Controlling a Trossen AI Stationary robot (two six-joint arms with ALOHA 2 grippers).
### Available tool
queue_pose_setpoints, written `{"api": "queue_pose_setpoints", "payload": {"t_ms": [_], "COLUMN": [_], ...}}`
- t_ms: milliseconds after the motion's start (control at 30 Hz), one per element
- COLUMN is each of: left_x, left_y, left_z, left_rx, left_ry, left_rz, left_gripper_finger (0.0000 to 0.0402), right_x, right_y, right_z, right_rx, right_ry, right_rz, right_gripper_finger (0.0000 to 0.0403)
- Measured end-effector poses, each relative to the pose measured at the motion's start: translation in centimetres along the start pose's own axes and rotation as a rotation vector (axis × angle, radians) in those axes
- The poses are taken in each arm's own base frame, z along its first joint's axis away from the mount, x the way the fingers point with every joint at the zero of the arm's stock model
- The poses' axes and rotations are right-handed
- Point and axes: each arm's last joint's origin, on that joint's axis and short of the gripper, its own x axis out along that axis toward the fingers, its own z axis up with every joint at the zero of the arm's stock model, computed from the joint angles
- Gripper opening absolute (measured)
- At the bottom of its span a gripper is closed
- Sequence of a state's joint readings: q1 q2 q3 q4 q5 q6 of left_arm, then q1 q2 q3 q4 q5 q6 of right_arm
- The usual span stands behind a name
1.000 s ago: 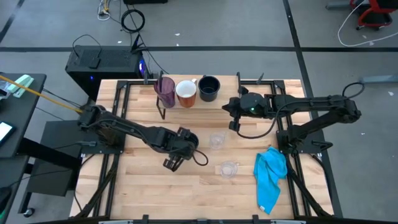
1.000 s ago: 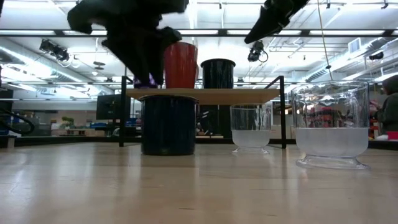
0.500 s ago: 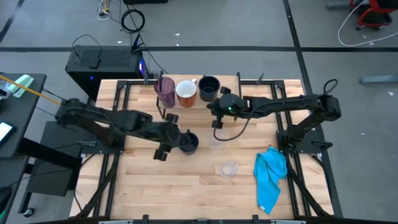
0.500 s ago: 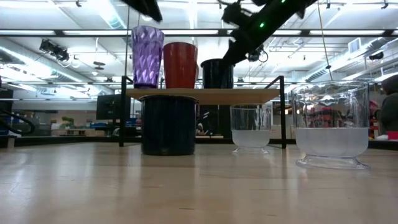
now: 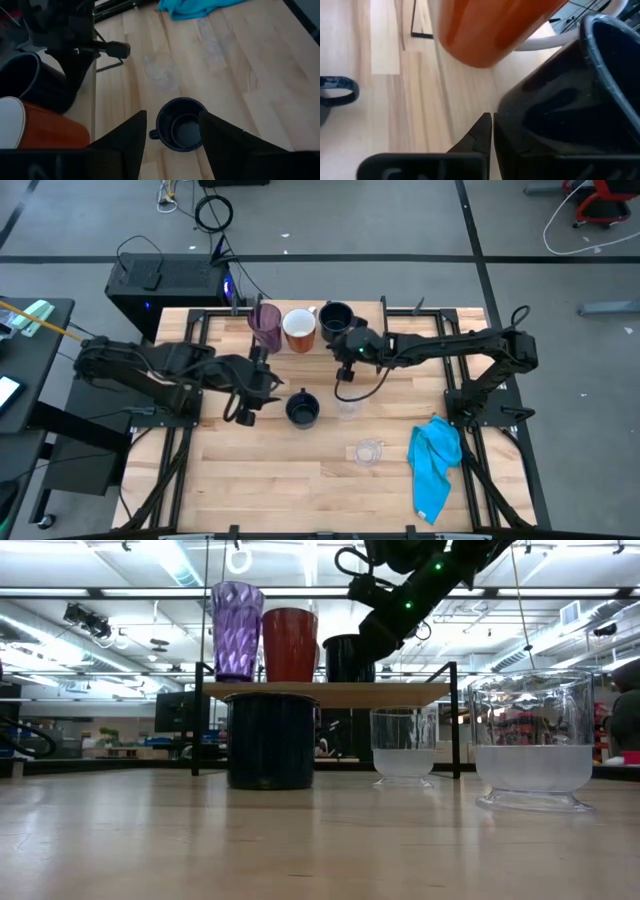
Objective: Stack small to large cups/mugs on shelf
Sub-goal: Put the black mug on the shelf aligned with the other black mug
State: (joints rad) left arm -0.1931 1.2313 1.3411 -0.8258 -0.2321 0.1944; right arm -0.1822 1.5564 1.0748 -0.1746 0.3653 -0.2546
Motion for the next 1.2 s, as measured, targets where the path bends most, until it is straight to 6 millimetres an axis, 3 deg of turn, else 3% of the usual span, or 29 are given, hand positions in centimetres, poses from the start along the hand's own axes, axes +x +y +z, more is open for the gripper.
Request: {"api": "queue_pose_setpoints", "payload": {"t_ms": [1200], "left_x": [-1.5], "left_y": [0.4], "left_z": [-0.2], "left_rx": [-0.010], "left_ry": [-0.030], "left_rz": [0.052], "left_gripper_finger": [0.0177], "right_x": [0.9], "right_y": [-2.8], "right_z": [-0.6], "right_rx": [-0.019], "right_ry": [0.004], "right_rz": [-0.036], "right_gripper_finger": [0.0022]}}
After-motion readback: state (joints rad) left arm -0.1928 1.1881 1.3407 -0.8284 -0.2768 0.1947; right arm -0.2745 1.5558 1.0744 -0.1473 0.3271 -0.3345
